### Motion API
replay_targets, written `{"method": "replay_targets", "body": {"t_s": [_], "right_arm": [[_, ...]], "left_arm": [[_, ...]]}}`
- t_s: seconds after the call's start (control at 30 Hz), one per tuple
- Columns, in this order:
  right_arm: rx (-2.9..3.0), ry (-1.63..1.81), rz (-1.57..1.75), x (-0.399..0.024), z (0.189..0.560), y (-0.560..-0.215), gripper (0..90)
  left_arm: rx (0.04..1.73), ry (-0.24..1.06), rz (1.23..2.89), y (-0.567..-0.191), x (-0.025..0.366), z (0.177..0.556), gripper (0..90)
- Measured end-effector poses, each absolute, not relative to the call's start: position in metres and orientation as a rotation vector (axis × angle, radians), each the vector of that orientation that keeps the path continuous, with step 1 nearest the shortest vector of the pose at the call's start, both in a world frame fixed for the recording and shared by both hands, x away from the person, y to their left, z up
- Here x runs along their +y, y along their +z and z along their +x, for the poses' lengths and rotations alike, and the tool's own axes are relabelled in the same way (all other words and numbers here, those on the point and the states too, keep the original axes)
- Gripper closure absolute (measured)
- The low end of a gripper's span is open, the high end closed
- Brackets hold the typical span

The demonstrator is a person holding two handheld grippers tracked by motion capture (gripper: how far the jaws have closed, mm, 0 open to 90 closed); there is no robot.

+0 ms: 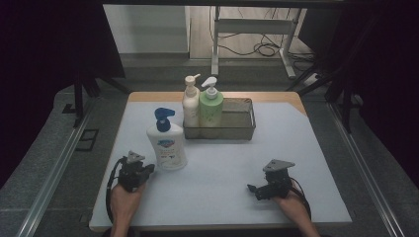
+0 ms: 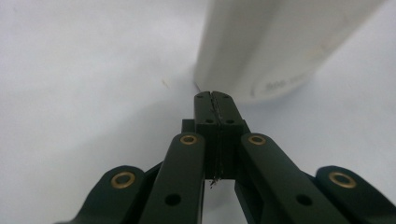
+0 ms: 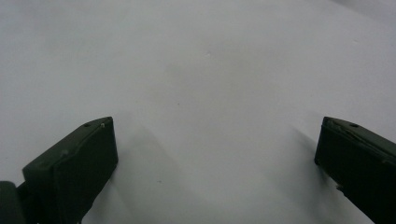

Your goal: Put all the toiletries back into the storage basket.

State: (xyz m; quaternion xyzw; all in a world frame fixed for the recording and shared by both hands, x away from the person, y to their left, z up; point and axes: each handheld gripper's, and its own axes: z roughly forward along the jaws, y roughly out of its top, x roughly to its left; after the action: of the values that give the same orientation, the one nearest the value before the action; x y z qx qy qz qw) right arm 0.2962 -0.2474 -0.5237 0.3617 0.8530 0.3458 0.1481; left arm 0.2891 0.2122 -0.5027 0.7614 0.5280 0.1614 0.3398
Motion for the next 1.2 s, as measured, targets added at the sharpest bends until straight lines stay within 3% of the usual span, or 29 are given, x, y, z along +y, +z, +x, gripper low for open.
{"method": "replay_targets", "body": {"t_s": [0.37, 0.63, 1.2], "right_arm": [[2.453, 0.995, 1.041, -0.247, 0.296, -0.524, 0.0], [2.453, 0.994, 1.04, -0.247, 0.296, -0.524, 0.0], [2.453, 0.995, 1.04, -0.247, 0.296, -0.524, 0.0]], "left_arm": [[1.409, 0.447, 1.938, -0.508, 0.216, 0.319, 89.3], [1.376, 0.386, 1.907, -0.515, 0.217, 0.331, 89.3], [1.321, 0.325, 1.947, -0.514, 0.201, 0.324, 89.3]]}}
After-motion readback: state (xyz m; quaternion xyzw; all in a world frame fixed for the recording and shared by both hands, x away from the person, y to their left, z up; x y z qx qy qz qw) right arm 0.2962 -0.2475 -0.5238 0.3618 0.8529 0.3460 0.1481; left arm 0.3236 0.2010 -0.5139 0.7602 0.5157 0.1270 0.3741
